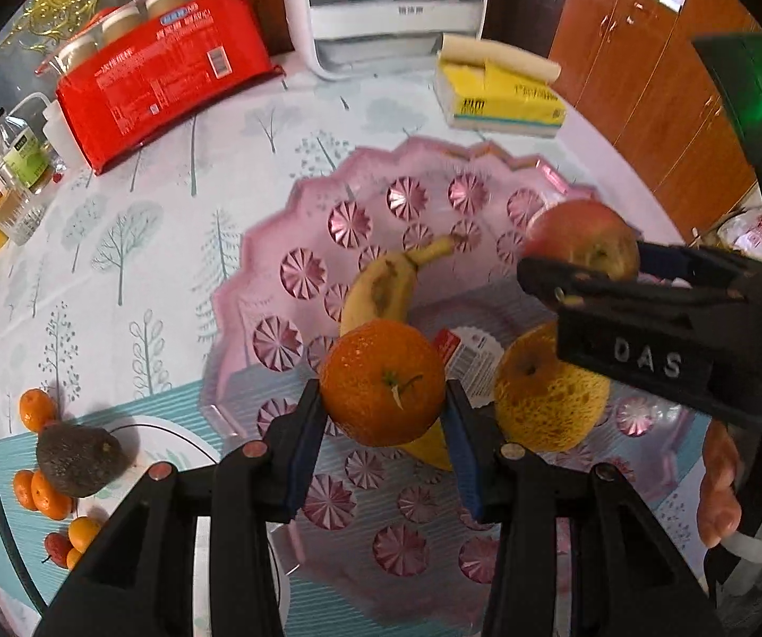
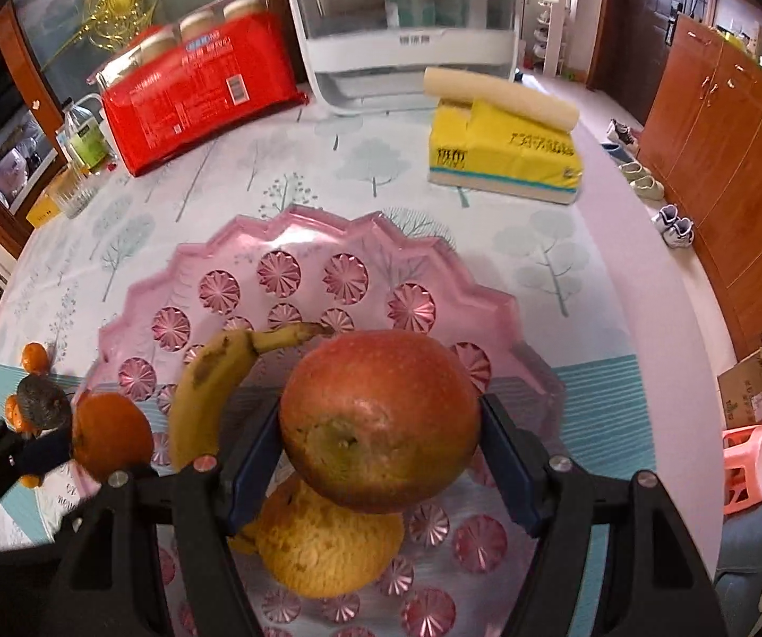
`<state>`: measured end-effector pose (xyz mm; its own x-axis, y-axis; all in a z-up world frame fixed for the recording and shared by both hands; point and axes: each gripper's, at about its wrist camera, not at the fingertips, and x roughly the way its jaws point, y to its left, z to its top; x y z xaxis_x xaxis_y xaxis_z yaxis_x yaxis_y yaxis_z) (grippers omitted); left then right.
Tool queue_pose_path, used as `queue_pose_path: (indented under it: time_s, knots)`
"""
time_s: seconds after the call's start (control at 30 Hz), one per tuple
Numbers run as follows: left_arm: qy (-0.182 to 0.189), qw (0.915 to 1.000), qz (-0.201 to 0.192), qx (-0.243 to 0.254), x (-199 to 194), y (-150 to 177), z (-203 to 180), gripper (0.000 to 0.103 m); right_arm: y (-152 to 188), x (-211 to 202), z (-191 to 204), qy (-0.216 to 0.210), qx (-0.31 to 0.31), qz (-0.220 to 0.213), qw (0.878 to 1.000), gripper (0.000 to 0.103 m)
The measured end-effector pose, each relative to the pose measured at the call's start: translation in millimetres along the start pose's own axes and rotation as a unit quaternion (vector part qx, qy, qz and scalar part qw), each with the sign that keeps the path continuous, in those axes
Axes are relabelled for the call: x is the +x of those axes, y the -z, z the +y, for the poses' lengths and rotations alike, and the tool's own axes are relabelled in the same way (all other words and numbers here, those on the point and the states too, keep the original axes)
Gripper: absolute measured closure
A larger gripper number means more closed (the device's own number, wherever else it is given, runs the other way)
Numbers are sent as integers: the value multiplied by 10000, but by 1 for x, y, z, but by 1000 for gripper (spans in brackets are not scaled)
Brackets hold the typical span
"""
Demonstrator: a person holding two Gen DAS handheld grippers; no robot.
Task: Organize fruits
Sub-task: 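Carry the tangerine with the left tool while the right tool carries the apple into the bowl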
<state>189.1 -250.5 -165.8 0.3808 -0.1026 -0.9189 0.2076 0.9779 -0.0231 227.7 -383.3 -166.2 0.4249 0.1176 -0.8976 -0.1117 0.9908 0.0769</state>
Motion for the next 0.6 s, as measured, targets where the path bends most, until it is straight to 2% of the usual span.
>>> queue_pose_path:
  time_s: [0.27, 0.5, 0.53, 0.6]
  knots:
    - [-107, 9996, 258, 10, 20, 1, 0, 61, -5, 22, 11, 74, -191, 221, 9995, 31]
    - [-95, 9995, 281, 44, 22, 2, 1, 59, -7, 31, 17, 166, -287, 350, 9988, 30]
    - [-102, 9995, 295, 46, 22, 2, 1, 58, -6, 32, 20, 255, -398, 350, 9983, 30]
    - [-174, 9994, 303, 40, 21, 3, 2, 48, -5, 32, 28, 419, -601, 333, 9968, 30]
